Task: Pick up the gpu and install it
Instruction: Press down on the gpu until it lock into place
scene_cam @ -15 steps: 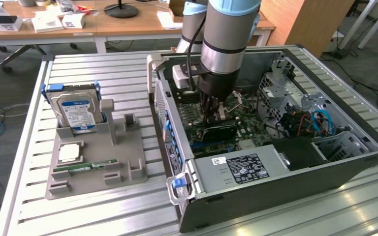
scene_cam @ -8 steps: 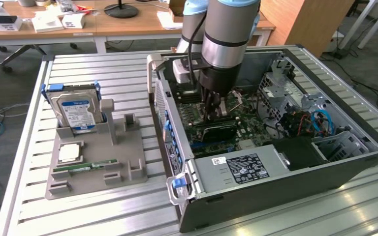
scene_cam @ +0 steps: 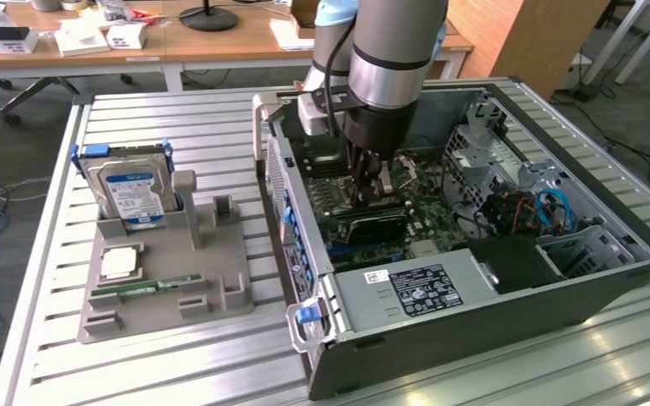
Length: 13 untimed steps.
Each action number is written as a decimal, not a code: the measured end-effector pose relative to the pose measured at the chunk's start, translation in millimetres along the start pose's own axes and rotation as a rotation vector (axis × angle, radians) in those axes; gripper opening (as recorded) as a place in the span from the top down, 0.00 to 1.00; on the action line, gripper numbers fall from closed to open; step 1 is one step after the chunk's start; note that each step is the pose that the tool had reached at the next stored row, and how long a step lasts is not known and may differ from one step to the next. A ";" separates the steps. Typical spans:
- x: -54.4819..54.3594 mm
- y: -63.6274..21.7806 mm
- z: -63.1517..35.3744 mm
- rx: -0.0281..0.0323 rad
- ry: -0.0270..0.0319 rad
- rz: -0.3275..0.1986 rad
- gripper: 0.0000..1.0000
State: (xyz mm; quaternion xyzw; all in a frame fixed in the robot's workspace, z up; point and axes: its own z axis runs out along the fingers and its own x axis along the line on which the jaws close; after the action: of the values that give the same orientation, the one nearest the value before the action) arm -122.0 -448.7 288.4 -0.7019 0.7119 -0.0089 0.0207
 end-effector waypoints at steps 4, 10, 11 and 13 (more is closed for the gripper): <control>0.0 -0.1 -2.0 0.0001 0.0002 0.000 0.89; 0.0 -0.1 -2.1 0.0000 0.0003 0.000 0.89; 0.0 -0.1 -2.0 -0.0034 0.0003 0.000 0.89; 0.0 0.0 -2.1 -0.0321 0.0005 0.001 0.89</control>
State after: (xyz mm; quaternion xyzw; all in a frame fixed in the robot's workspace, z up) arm -122.1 -448.7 290.5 -0.7018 0.7123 0.0024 0.0093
